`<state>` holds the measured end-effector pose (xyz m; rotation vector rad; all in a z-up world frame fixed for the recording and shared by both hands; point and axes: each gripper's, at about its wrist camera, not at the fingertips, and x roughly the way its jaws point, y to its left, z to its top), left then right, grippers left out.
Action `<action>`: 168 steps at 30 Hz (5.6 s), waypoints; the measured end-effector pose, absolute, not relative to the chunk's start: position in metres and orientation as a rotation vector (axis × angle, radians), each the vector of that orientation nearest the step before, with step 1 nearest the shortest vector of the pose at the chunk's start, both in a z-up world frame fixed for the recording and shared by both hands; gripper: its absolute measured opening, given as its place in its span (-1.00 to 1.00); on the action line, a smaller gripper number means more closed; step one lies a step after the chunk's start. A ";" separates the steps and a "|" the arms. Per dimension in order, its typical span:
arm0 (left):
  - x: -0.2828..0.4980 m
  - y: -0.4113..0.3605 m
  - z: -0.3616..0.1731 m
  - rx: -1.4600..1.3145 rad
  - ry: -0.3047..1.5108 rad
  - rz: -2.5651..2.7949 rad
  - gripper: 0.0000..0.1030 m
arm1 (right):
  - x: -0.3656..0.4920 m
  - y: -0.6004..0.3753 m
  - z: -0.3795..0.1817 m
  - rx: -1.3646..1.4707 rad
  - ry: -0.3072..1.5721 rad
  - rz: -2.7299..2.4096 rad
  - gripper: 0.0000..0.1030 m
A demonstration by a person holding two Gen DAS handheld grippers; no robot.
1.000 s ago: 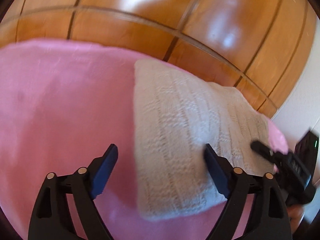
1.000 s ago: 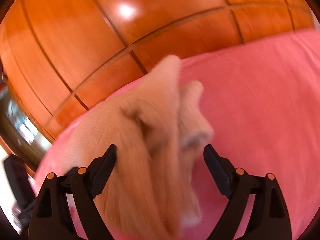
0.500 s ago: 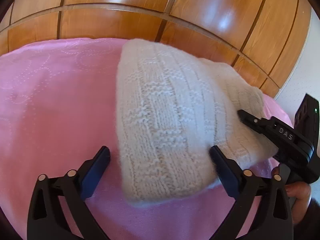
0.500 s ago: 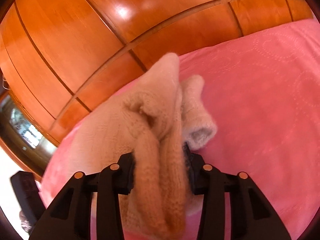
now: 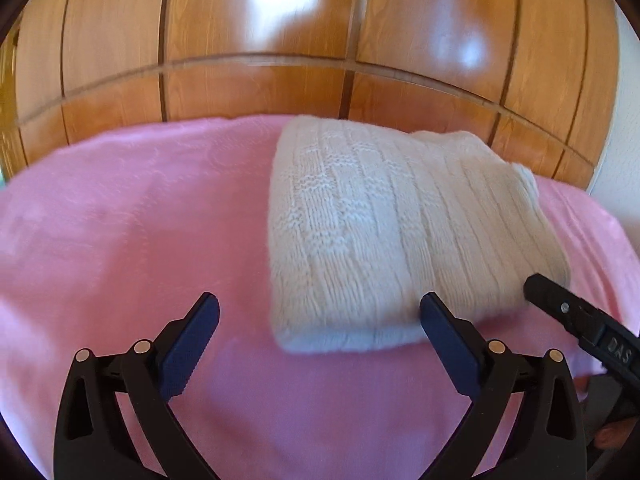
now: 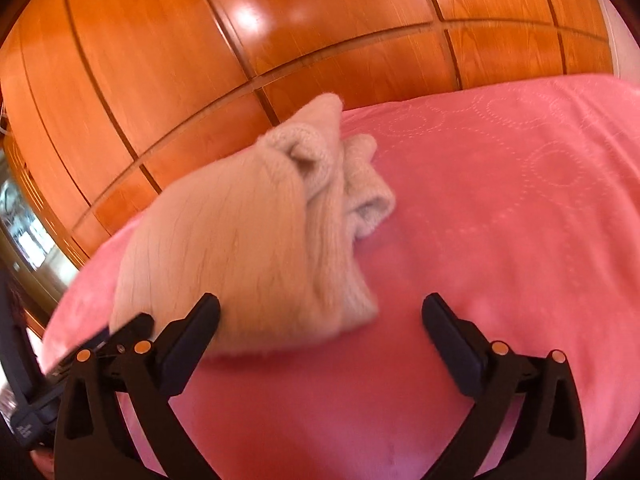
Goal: Fold small clothes
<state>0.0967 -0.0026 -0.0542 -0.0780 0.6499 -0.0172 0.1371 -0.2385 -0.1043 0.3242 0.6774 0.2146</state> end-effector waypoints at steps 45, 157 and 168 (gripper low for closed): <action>0.012 -0.008 0.003 0.012 0.533 0.156 0.93 | 0.041 -0.222 -0.037 0.028 0.601 0.036 0.96; 0.020 -0.016 -0.015 0.001 0.593 0.097 0.93 | 0.048 -0.223 -0.054 0.047 0.669 0.044 0.96; 0.060 0.012 -0.033 -0.032 0.739 0.115 0.93 | 0.077 -0.245 -0.065 0.079 0.719 0.002 0.96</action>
